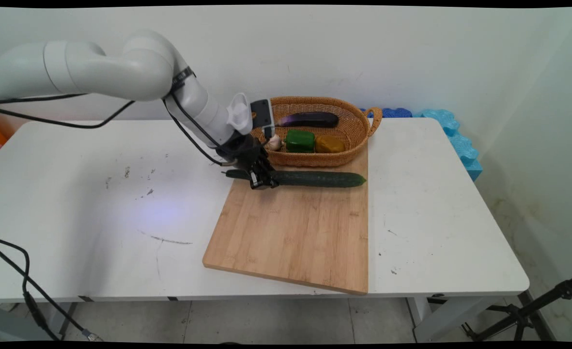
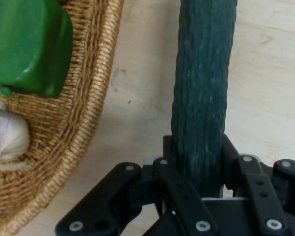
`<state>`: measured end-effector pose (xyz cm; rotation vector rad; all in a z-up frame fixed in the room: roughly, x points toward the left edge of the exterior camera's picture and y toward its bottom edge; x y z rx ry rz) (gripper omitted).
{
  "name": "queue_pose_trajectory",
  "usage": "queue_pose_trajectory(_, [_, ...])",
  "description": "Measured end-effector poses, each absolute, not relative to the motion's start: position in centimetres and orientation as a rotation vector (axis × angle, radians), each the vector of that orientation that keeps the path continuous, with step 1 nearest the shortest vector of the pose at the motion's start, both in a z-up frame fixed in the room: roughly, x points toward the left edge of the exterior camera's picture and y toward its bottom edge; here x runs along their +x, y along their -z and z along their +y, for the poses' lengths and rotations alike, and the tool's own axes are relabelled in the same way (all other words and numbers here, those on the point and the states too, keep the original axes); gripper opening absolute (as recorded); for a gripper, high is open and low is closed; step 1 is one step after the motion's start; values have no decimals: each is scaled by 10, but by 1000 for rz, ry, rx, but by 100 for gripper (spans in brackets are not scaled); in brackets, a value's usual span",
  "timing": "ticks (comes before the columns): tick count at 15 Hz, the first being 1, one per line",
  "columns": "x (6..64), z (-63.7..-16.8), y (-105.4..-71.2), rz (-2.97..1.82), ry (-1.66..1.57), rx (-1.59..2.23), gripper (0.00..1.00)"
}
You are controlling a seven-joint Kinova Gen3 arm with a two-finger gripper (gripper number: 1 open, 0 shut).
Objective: Place the picked object on the cutting board
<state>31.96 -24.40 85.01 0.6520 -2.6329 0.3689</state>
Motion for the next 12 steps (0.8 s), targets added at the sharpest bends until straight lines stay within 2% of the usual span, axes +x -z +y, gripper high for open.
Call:
queue_pose_trajectory(6, [314, -245, -827, -2636, -370, 675, 0])
queue_pose_trajectory(7, [313, -245, -824, -2636, -370, 677, 100])
queue_pose_trajectory(12, [311, -244, -817, -2635, -370, 680, 100])
